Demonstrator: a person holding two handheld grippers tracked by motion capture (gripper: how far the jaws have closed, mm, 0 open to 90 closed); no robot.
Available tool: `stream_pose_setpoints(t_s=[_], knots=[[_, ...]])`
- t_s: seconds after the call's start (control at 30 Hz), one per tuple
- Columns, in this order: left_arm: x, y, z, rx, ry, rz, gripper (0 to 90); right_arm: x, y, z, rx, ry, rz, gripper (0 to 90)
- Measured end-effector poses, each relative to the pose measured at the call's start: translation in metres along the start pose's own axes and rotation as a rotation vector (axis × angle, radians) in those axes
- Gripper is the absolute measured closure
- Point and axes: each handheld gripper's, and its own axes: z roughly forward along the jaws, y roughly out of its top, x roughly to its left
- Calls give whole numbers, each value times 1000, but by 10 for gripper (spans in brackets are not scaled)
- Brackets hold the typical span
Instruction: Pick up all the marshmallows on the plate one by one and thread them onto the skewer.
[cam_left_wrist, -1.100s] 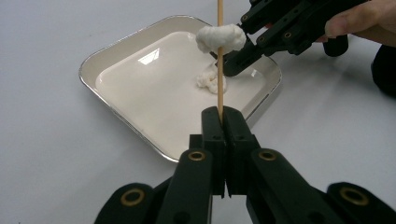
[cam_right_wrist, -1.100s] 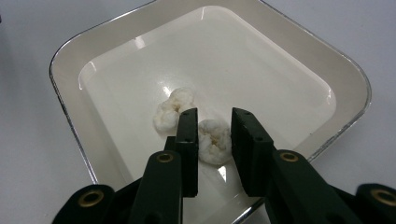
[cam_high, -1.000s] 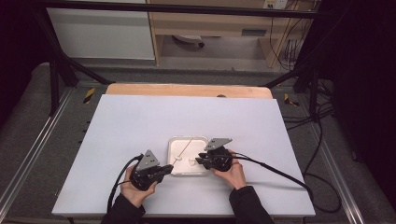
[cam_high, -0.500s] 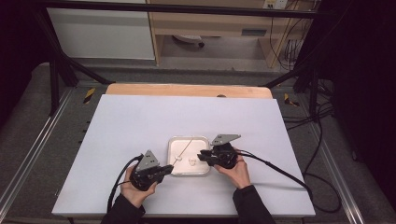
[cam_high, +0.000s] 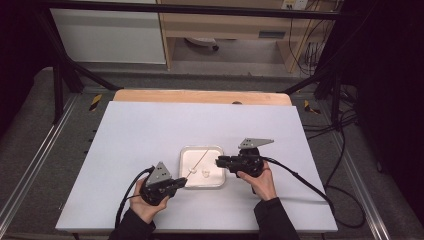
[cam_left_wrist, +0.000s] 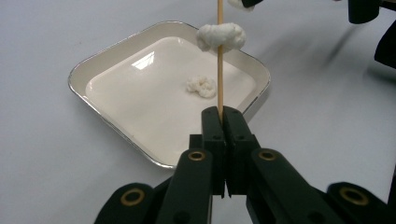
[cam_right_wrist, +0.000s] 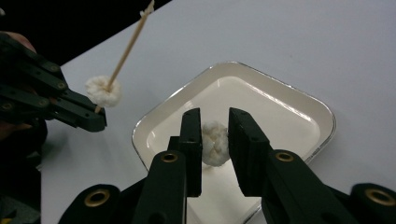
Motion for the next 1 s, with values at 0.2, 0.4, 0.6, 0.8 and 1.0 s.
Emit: stream_pose_setpoints(t_s=[0.2,0.4,0.6,0.8,1.0], knots=[[-2,0,0,-12,-5,12,885,2,7,-13,-65,51,41,760],[-3,1,-1,-22,-7,23,884,5,17,-28,-157,119,88,760],[-5,1,0,-28,-11,33,884,4,24,-37,-212,153,119,760],[-8,1,0,-32,-20,42,884,3,32,-34,-233,172,148,760],[-9,1,0,-35,-24,50,885,4,35,-29,-232,192,157,759]])
